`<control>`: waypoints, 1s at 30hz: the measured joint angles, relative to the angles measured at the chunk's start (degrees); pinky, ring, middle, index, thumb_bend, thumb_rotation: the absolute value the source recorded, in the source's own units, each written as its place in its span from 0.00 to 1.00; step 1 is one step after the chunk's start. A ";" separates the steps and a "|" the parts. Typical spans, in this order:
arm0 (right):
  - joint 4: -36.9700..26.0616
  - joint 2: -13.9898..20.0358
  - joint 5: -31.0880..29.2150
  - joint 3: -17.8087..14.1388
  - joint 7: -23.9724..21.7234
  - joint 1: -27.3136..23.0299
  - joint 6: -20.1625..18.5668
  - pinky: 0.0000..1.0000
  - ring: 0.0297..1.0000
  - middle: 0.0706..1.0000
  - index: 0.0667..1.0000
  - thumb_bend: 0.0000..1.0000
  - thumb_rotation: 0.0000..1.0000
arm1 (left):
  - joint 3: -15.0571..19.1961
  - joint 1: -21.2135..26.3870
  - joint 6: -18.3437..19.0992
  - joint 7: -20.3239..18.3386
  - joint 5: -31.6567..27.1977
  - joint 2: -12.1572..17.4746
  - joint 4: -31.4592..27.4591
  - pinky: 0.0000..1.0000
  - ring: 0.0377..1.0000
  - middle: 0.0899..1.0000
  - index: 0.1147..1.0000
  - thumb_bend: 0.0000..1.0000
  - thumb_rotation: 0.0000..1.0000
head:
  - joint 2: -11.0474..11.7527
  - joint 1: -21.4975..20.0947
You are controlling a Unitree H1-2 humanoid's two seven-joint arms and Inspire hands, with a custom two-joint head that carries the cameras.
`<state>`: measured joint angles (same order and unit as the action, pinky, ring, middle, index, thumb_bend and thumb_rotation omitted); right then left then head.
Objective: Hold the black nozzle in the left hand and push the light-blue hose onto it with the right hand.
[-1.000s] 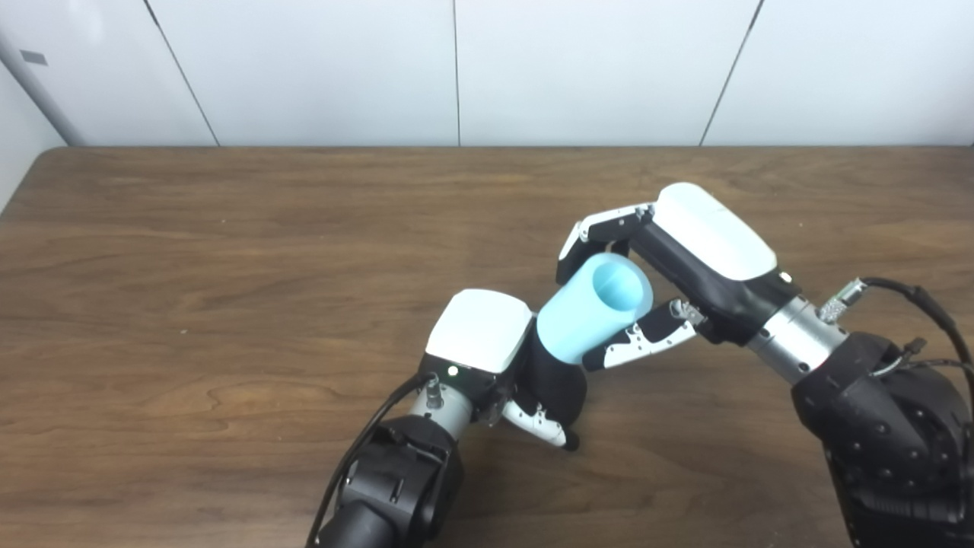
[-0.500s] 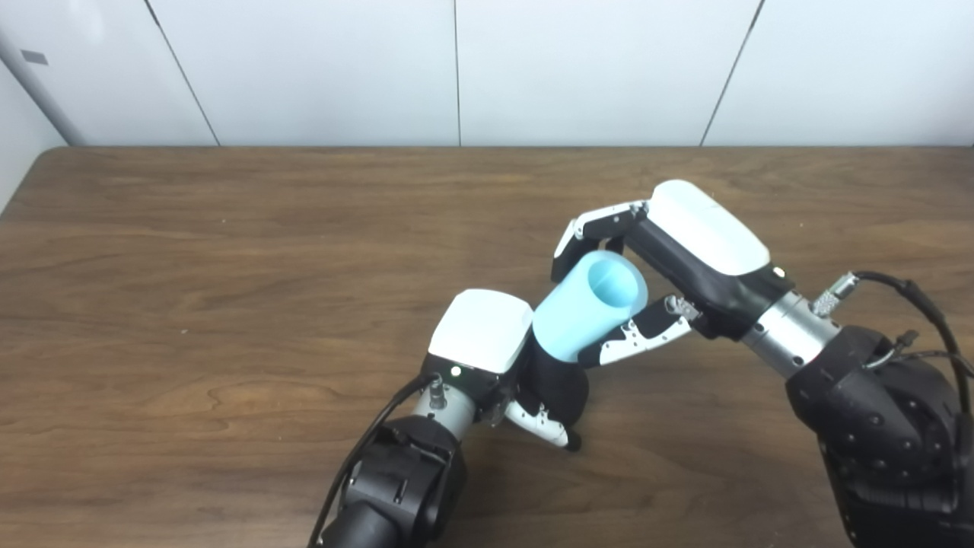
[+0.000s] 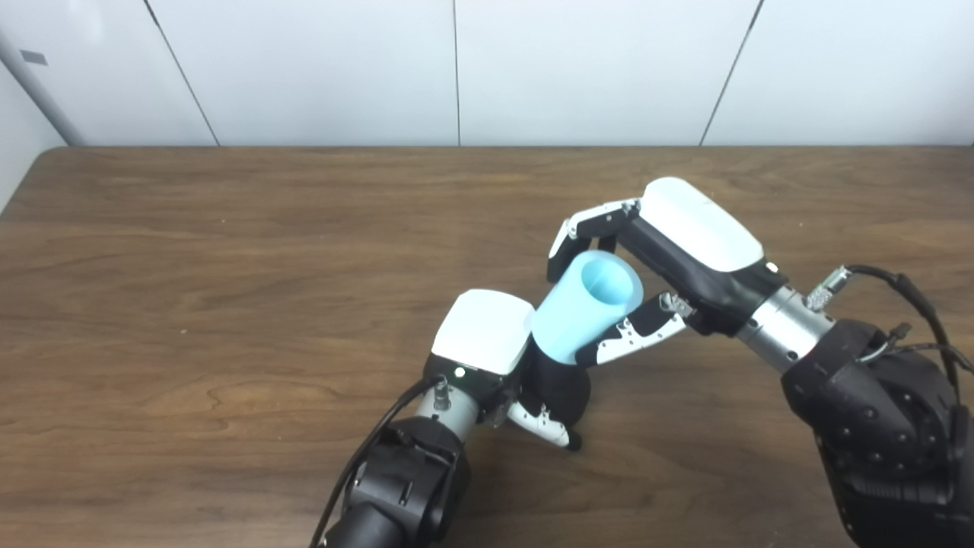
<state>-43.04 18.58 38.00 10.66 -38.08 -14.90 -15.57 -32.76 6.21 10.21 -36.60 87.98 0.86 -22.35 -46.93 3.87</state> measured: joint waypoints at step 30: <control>-2.70 3.56 1.49 -0.11 -9.75 -6.70 -4.14 0.63 0.71 0.65 0.60 0.97 0.29 | -0.06 -0.03 -0.26 -0.49 -0.11 -0.66 0.03 0.78 0.65 0.51 0.37 0.51 0.00 | -0.70 -0.35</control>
<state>-45.74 22.14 39.49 10.55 -47.84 -21.60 -19.71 -32.82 6.18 9.95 -37.09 87.87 0.21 -22.31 -47.64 3.52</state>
